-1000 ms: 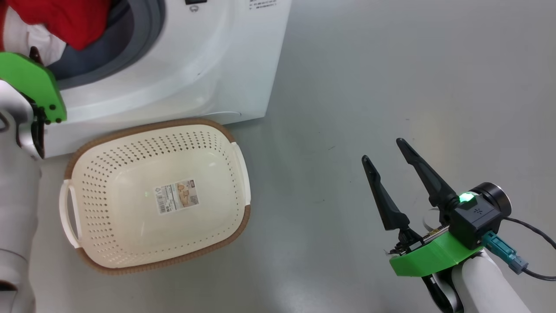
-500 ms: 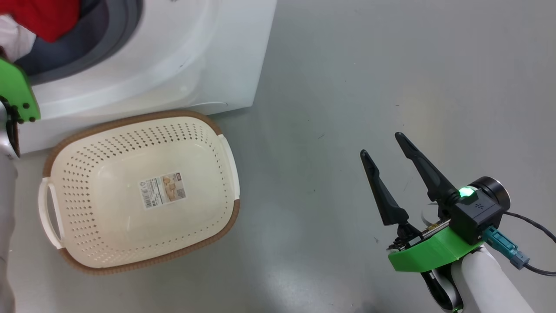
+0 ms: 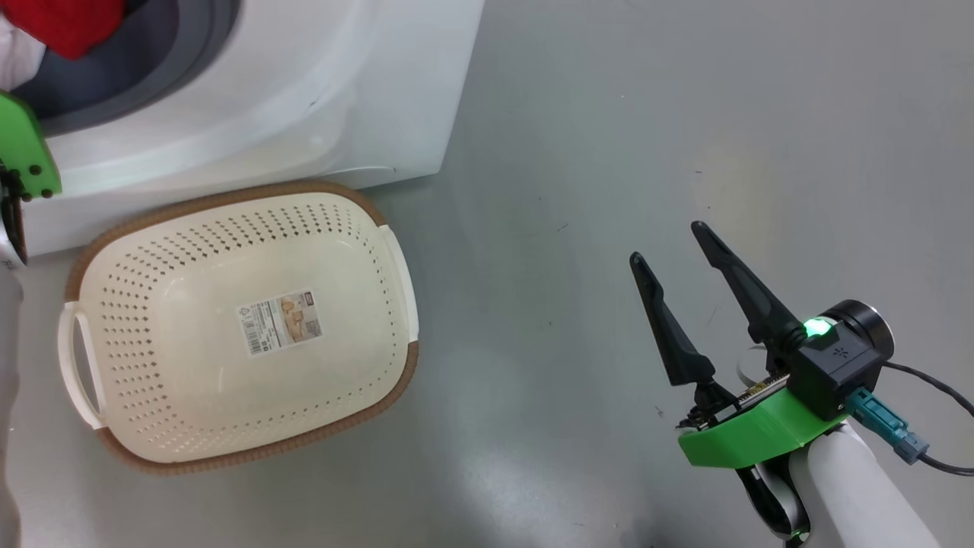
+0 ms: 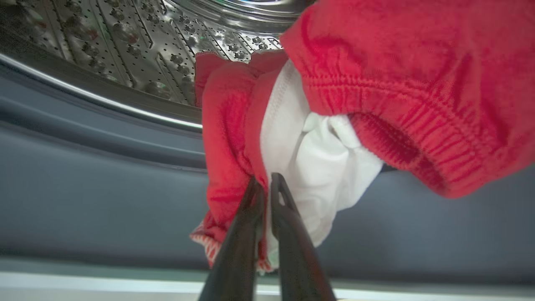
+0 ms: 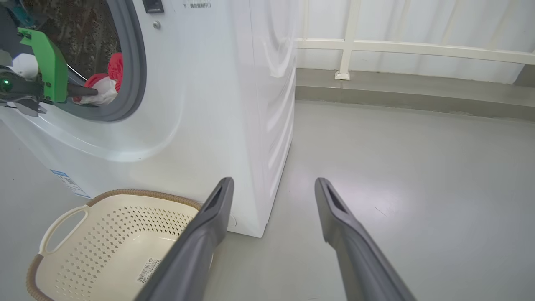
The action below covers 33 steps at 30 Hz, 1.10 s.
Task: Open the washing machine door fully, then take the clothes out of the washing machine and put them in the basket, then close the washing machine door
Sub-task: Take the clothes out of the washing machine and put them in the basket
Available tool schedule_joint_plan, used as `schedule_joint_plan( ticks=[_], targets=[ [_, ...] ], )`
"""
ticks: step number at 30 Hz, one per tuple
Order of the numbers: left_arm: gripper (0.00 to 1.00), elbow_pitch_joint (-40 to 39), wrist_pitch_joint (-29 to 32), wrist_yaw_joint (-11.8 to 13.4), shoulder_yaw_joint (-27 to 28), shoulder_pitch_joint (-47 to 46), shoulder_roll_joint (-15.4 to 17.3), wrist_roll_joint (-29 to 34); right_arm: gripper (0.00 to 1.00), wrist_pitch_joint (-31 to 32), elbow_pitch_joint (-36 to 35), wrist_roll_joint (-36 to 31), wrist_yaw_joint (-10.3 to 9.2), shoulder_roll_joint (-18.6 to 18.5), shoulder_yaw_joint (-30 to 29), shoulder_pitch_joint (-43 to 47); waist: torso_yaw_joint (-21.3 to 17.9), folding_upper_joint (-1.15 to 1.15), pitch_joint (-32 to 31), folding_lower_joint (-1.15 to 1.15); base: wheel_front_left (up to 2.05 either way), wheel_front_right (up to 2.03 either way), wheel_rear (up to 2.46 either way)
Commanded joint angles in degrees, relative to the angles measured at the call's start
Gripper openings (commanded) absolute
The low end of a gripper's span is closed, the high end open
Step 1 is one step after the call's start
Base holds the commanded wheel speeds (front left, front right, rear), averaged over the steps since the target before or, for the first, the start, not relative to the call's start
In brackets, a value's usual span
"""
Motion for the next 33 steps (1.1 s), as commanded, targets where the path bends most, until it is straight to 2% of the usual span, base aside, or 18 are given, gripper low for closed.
schedule_joint_plan(
  ticks=[1,15,18,33],
  targets=[
    [0.0,-0.9,-1.24,-0.18,0.94,-0.95,2.76,-0.69,1.0,-0.37,-1.1,0.3,0.35,-0.16,1.19,-0.29,0.16,0.0,-0.07,0.0,0.0,0.0,0.0],
    [0.0,-3.6,-13.4,-2.74,3.87,1.25,0.52,-5.35,1.0,-0.37,-0.8,0.4,0.35,-0.18,-0.32,0.1,3.72,0.0,-2.08,0.0,0.0,0.0,0.0],
    [0.0,-6.41,-14.26,-3.37,4.55,2.9,0.26,-5.97,1.0,-0.37,-0.7,0.33,0.35,-0.24,-0.33,0.23,4.54,0.0,-3.28,0.0,0.0,0.0,0.0],
    [0.0,-29.79,-14.38,-2.48,9.11,18.54,-1.3,-3.86,1.0,-0.37,-0.22,0.3,0.35,-0.68,-1.39,2.34,6.72,0.0,-9.57,0.0,0.0,0.0,0.0]
  ],
)
